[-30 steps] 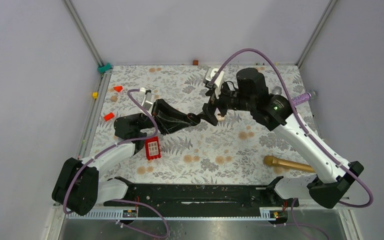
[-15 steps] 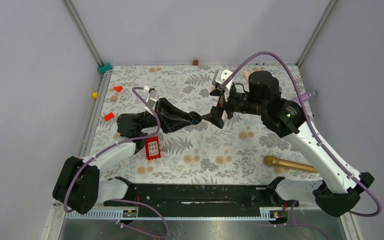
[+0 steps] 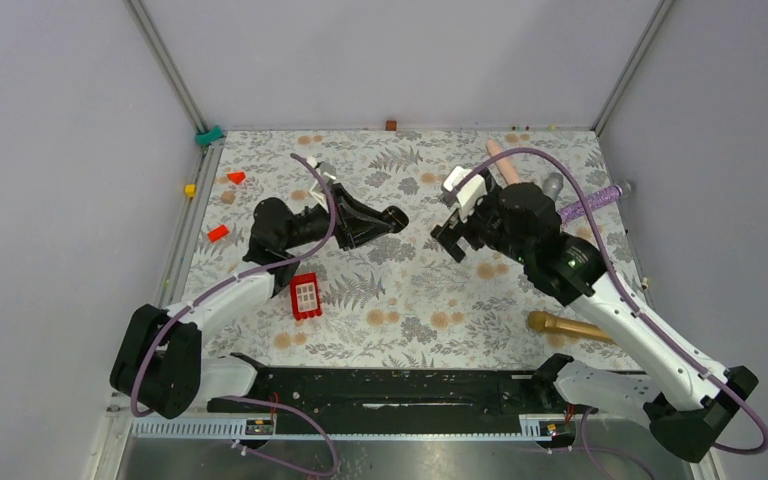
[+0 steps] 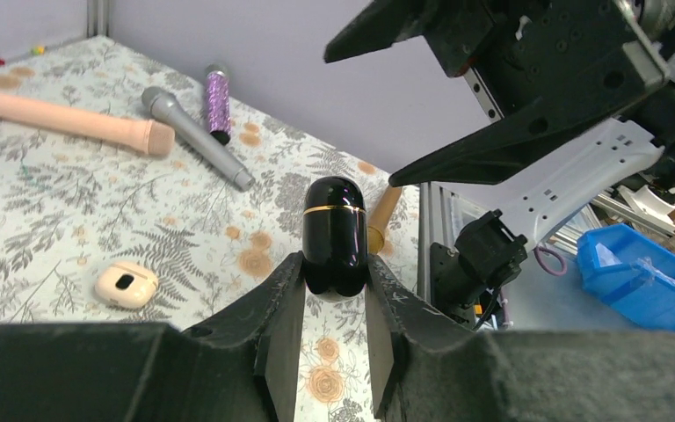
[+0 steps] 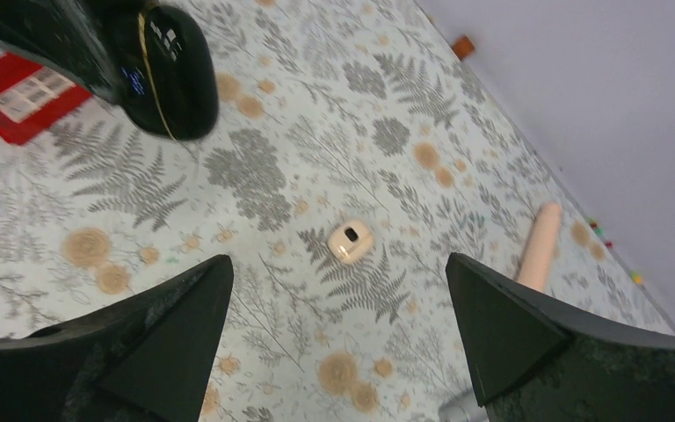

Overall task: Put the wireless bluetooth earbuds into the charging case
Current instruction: Place the charging case at the center of the board.

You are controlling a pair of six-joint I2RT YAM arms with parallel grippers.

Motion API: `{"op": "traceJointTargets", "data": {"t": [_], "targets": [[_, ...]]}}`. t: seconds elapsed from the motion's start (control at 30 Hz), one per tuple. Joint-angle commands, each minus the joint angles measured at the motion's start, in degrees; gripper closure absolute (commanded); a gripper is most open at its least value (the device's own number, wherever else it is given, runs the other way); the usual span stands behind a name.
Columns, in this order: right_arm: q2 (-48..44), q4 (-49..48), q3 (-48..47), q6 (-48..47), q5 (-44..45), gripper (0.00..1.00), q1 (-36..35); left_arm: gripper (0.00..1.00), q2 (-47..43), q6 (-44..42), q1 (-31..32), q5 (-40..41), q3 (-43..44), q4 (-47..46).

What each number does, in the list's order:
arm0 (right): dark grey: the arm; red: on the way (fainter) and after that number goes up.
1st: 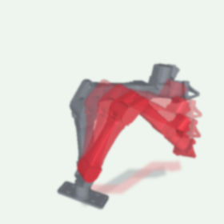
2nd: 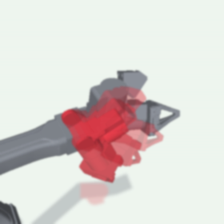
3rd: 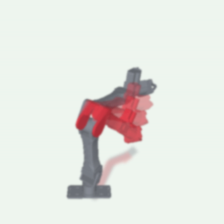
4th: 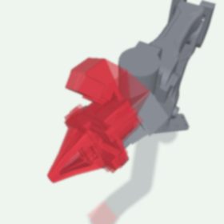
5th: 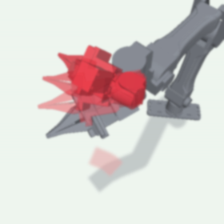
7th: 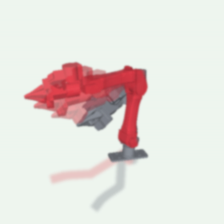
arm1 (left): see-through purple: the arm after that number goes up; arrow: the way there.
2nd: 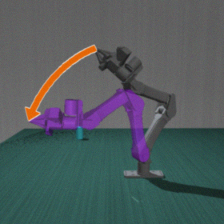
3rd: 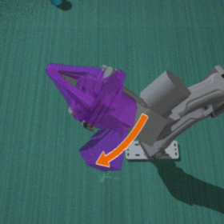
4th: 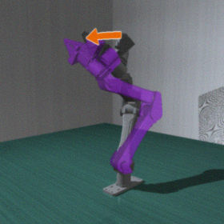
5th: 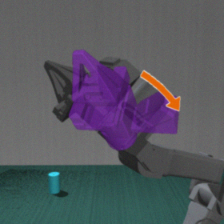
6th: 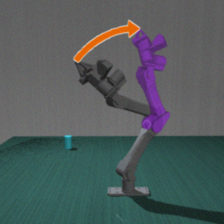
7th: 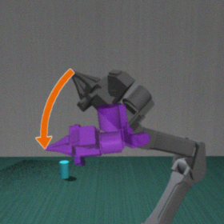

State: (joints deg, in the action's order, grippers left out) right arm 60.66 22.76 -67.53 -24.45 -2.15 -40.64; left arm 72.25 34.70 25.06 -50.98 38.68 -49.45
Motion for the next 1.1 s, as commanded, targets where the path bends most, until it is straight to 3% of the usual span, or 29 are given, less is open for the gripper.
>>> {"op": "traceJointTargets", "data": {"t": [0.0,0.27,0.33,0.57,0.77,1.07], "targets": [[-6.2,-10.9,7.8,0.4,9.2,0.0,1.2,1.0,1.0,-4.3,-0.1,2.7,4.2,4.6],[-9.2,-19.0,18.1,2.6,7.5,0.0,4.6,1.0,8.5,-25.4,-0.2,11.5,18.9,39.8],[-9.6,-20.1,19.5,2.2,7.5,0.01,5.3,1.0,11.1,-31.1,-0.2,11.0,21.6,45.5],[-11.6,-22.2,21.7,2.6,6.4,0.01,6.8,1.0,21.7,-39.0,-0.3,9.6,30.6,61.9],[-11.5,-24.3,22.2,1.8,7.3,0.0,7.2,1.0,33.6,-38.5,-0.2,8.3,41.2,73.5],[-11.8,-24.8,22.9,0.8,7.7,0.01,7.9,1.0,48.7,-29.3,-0.2,9.7,53.2,79.6]]}}
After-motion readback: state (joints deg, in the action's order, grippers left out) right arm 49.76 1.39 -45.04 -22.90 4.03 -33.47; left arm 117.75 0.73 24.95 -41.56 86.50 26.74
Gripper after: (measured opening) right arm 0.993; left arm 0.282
